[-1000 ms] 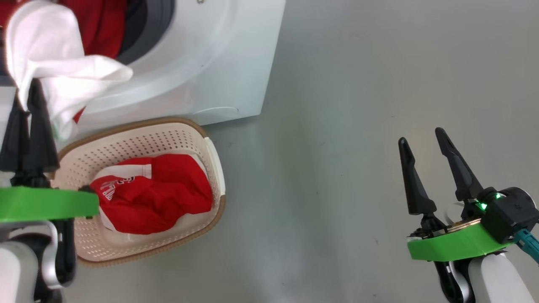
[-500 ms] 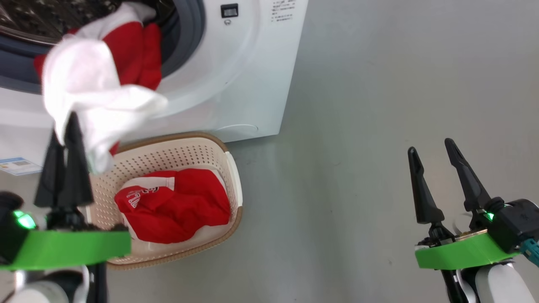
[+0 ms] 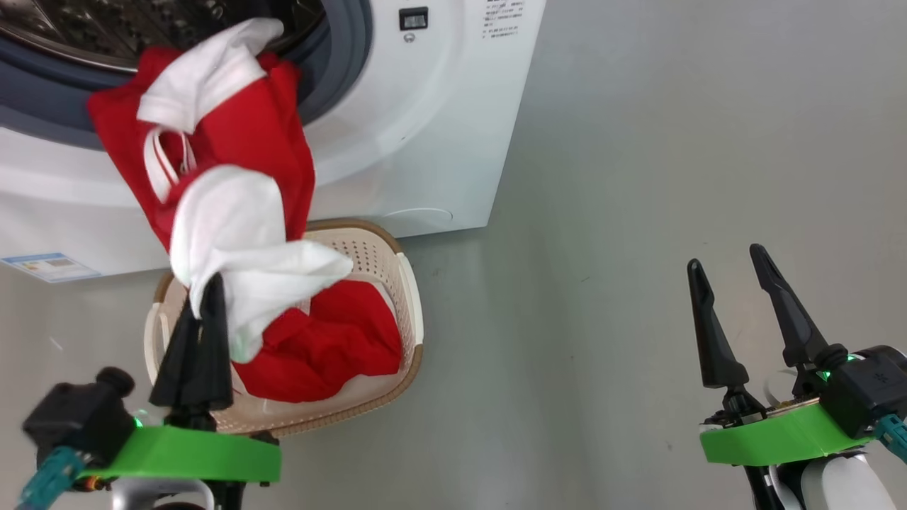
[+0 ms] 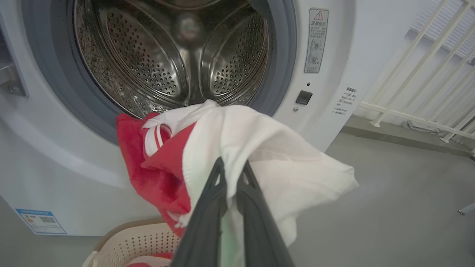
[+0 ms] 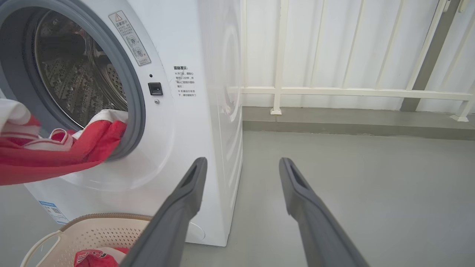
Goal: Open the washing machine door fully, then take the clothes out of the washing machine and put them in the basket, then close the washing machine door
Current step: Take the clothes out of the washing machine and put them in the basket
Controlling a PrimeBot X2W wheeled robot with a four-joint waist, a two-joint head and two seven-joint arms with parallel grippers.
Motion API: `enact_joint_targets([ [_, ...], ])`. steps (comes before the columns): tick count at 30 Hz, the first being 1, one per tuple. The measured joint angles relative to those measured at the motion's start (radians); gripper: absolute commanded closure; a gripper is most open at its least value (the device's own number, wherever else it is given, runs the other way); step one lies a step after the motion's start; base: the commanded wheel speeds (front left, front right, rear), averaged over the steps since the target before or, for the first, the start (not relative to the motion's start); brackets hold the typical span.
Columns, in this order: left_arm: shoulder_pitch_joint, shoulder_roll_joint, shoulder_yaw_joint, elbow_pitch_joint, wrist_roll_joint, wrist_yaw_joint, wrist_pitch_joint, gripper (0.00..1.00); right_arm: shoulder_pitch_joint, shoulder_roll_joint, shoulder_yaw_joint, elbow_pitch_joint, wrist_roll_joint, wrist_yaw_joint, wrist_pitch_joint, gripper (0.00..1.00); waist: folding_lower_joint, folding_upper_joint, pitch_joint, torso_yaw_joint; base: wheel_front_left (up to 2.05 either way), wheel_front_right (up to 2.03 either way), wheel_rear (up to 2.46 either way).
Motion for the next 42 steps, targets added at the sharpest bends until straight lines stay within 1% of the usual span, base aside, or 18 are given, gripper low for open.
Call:
enact_joint_targets([
  [7, -0.054, -0.025, -0.013, 0.204, -0.026, -0.027, -0.035, 1.0, -0.004, 0.0, 0.016, 0.0, 0.0, 0.0, 0.0, 0.0, 0.0, 0.0, 0.028, -0.009, 0.0, 0.0, 0.0],
  [11, -0.111, -0.031, -0.013, 0.331, -0.04, -0.061, -0.061, 1.0, -0.007, 0.0, 0.019, 0.001, 0.0, 0.0, 0.0, 0.0, 0.0, 0.0, 0.046, -0.02, 0.0, 0.0, 0.0],
  [17, -0.181, -0.05, -0.019, 0.538, -0.052, -0.099, -0.09, 1.0, -0.028, 0.0, 0.021, 0.002, 0.001, 0.0, 0.0, 0.0, 0.0, 0.0, 0.075, -0.038, 0.0, 0.0, 0.0],
  [23, -0.29, -0.058, -0.02, 0.755, -0.06, -0.141, -0.121, 1.0, -0.048, 0.0, 0.026, 0.002, 0.004, 0.0, 0.0, 0.0, 0.0, 0.0, 0.109, -0.053, 0.0, 0.0, 0.0],
  [26, -0.342, -0.062, -0.02, 0.855, -0.06, -0.15, -0.135, 1.0, -0.053, 0.0, 0.027, 0.002, 0.005, 0.0, 0.0, 0.0, 0.0, 0.0, 0.128, -0.061, 0.0, 0.0, 0.0],
  [30, -0.405, -0.067, -0.019, 0.981, -0.062, -0.177, -0.151, 1.0, -0.066, 0.0, 0.029, 0.002, 0.01, 0.0, 0.0, 0.0, 0.0, 0.0, 0.153, -0.072, 0.0, 0.0, 0.0],
  [36, -0.481, -0.077, -0.016, 1.129, -0.07, -0.201, -0.163, 1.0, -0.066, 0.0, 0.03, 0.002, 0.023, 0.0, 0.0, 0.0, 0.0, 0.0, 0.187, -0.089, 0.0, 0.0, 0.0],
  [40, -0.525, -0.081, -0.016, 1.213, -0.07, -0.203, -0.168, 1.0, -0.075, 0.0, 0.031, 0.002, 0.024, 0.0, 0.0, 0.0, 0.0, 0.0, 0.21, -0.096, 0.0, 0.0, 0.0],
  [41, -0.537, -0.081, -0.016, 1.233, -0.07, -0.21, -0.168, 1.0, -0.083, 0.0, 0.032, 0.002, 0.024, 0.0, 0.0, 0.0, 0.0, 0.0, 0.217, -0.097, 0.0, 0.0, 0.0],
  [42, -0.537, -0.081, -0.016, 1.233, -0.07, -0.21, -0.168, 1.0, -0.083, 0.0, 0.032, 0.002, 0.024, 0.0, 0.0, 0.0, 0.0, 0.0, 0.217, -0.097, 0.0, 0.0, 0.0],
])
